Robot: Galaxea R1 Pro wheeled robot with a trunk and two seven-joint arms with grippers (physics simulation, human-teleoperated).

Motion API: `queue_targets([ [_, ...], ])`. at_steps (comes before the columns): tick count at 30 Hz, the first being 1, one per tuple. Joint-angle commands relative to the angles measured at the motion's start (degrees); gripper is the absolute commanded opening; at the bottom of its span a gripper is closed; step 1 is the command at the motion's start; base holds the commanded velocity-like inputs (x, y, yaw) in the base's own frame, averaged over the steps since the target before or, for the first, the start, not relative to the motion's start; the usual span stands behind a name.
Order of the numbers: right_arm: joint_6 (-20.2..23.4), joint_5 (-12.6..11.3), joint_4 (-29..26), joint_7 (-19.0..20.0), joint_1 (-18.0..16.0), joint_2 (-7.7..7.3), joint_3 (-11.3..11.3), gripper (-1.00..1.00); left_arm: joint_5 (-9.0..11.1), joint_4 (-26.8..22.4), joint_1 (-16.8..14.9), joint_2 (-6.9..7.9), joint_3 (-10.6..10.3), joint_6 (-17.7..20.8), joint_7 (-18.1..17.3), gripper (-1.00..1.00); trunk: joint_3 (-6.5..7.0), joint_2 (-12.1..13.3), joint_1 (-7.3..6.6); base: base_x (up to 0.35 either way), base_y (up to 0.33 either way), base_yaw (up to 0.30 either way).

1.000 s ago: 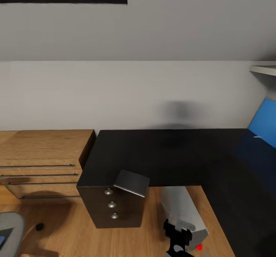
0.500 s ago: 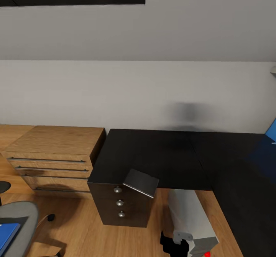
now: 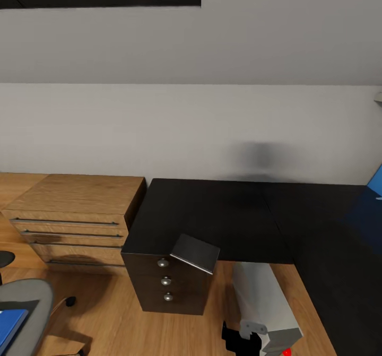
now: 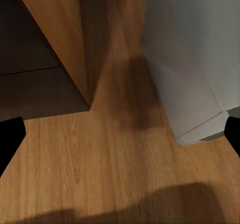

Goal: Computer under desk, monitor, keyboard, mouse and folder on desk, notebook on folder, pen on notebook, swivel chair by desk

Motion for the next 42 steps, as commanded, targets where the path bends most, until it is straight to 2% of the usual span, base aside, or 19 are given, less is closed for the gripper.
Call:
queue_targets([
  [1, -0.1, -0.2, 0.0, -0.4, 0.0, 0.02, 0.5, 1.00, 0.1, -0.2, -0.1, 0.03, -0.4, -0.3, 0.2, 1.00, -0.06, 0.0, 0.01, 0.000, 0.000, 0.000],
  [6, -0.2, -0.2, 0.0, -0.4, 0.0, 0.16, 0.6, 1.00, 0.1, -0.3, -0.1, 0.01, -0.6, -0.3, 0.0, 1.00, -0.06, 0.0, 0.01, -0.020, 0.000, 0.066],
  [14, -0.2, -0.2, 0.1, -0.4, 0.0, 0.13, 0.5, 1.00, 0.1, -0.3, -0.1, 0.05, -0.6, 0.1, 0.0, 1.00, -0.12, 0.0, 0.01, -0.323, 0.000, 0.264],
  [29, -0.2, -0.2, 0.1, -0.4, 0.0, 0.12, 0.6, 1.00, 0.1, -0.3, -0.1, 0.06, -0.6, 0.1, 0.0, 1.00, -1.06, 0.0, 0.01, -0.305, 0.000, 0.202],
  [42, -0.2, -0.2, 0.1, -0.4, 0.0, 0.20, 0.6, 1.00, 0.1, -0.3, -0.1, 0.14, -0.5, 0.1, 0.6, 1.00, -1.96, 0.0, 0.01, -0.038, 0.000, 0.186],
])
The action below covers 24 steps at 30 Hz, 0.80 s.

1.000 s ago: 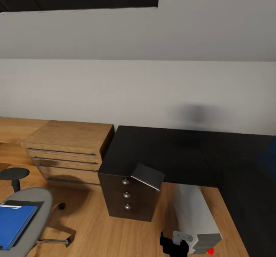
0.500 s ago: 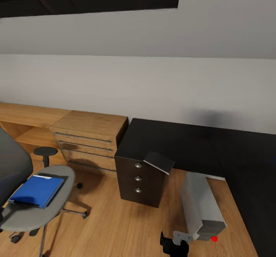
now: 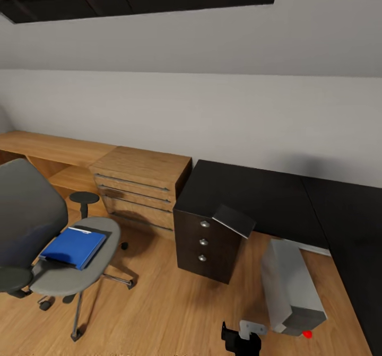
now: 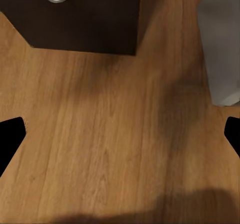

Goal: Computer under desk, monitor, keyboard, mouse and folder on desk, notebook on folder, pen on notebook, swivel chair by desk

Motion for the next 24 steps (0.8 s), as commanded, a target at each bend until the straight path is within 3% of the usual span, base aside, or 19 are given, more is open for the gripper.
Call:
queue_targets([
  [1, -0.1, -0.2, 0.0, -0.4, 0.0, 0.02, 0.5, 1.00, 0.2, -0.2, -0.1, 0.02, -0.4, -0.3, 0.3, 1.00, -0.13, 0.0, 0.00, 0.000, 0.000, 0.189],
  [24, -0.1, -0.2, 0.0, -0.4, 0.0, -0.06, 0.4, 1.00, 0.2, -0.2, -0.1, 0.02, -0.5, -0.3, -0.2, 1.00, -1.71, 0.0, 0.00, 0.000, 0.000, 0.194],
])
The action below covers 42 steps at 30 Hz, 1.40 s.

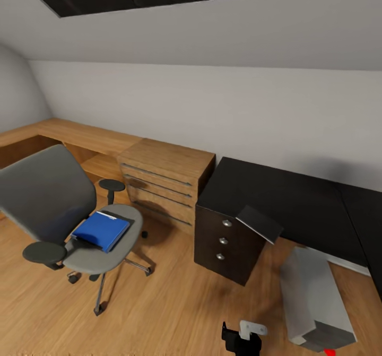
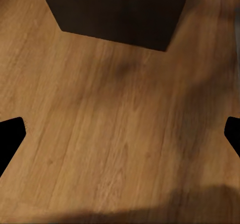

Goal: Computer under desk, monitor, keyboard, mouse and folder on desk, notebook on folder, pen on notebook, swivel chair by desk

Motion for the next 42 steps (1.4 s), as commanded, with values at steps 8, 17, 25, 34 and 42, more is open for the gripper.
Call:
queue_targets([
  [8, -0.1, -0.2, 0.0, -0.4, 0.0, 0.01, 0.5, 1.00, 0.2, -0.2, -0.1, 0.02, -0.5, -0.3, 0.2, 1.00, -0.60, 0.0, 0.00, 0.168, 0.089, 0.198],
  [17, -0.1, -0.2, 0.0, -0.4, 0.0, -0.04, 0.5, 1.00, 0.2, -0.2, -0.1, 0.02, -0.5, -0.3, 0.2, 1.00, -1.20, 0.0, 0.00, 0.277, 0.123, 0.198],
  [25, -0.1, -0.2, 0.0, -0.4, 0.0, -0.07, 0.4, 1.00, 0.2, -0.2, -0.1, 0.02, -0.5, -0.3, 0.3, 1.00, -1.74, 0.0, 0.00, 0.094, 0.020, 0.198],
  [34, -0.1, -0.2, 0.0, -0.4, 0.0, -0.07, 0.4, 1.00, 0.2, -0.2, -0.1, 0.06, -0.4, -0.3, 0.4, 1.00, -2.34, 0.0, 0.00, 0.007, 0.002, 0.198],
  [42, -0.1, -0.2, 0.0, -0.4, 0.0, -0.07, 0.4, 1.00, 0.2, -0.2, -0.1, 0.08, -0.4, -0.4, 0.4, 1.00, -2.87, 0.0, 0.00, 0.000, 0.000, 0.198],
])
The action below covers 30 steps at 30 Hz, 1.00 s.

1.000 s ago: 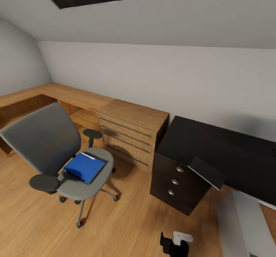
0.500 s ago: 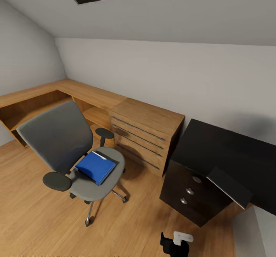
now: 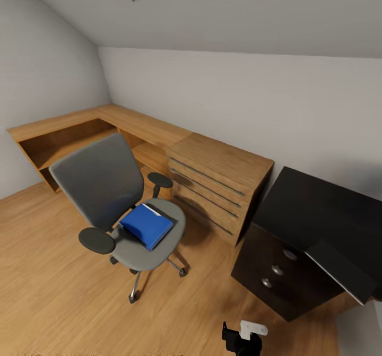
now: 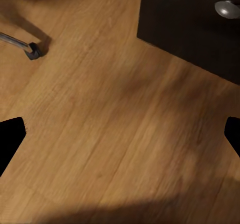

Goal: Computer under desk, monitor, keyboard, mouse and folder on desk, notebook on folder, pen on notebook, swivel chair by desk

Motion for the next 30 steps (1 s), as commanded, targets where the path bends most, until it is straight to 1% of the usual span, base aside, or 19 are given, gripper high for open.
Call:
queue_targets([
  [1, -0.1, -0.2, 0.0, -0.4, 0.0, 0.02, 0.5, 1.00, 0.1, -0.2, -0.1, 0.02, -0.4, -0.3, 0.3, 1.00, -0.12, 0.0, 0.00, 0.000, 0.000, 0.198],
  [17, -0.1, -0.2, 0.0, -0.4, 0.0, 0.02, 0.5, 1.00, 0.1, -0.1, -0.1, 0.12, -0.4, -0.8, 0.6, 1.00, -1.19, 0.0, 0.00, 0.000, 0.000, 0.198],
  [24, -0.5, -0.1, 0.0, -0.4, 0.0, 0.02, 0.6, 1.00, 0.1, -0.1, -0.2, -0.13, -0.5, -0.7, 0.3, 1.00, -1.66, 0.0, 0.00, 0.000, 0.000, 0.198],
  [27, -1.9, 0.0, 0.0, -0.5, 0.2, 0.08, 0.6, 1.00, 0.1, -0.1, -0.1, -0.08, -0.4, -0.7, 0.5, 1.00, -1.86, 0.0, 0.00, 0.000, 0.000, 0.198],
  [29, -3.8, 0.0, 0.0, -0.7, 0.7, 0.23, 0.7, 1.00, 0.1, -0.1, -0.1, -0.02, -0.4, -0.7, 0.6, 1.00, -1.99, 0.0, 0.00, 0.000, 0.000, 0.198],
  [30, -5.6, 0.0, 0.0, -0.8, 1.3, 0.31, 0.7, 1.00, 0.1, -0.1, -0.1, 0.01, -0.4, -0.8, 0.6, 1.00, -2.06, 0.0, 0.00, 0.000, 0.000, 0.198],
])
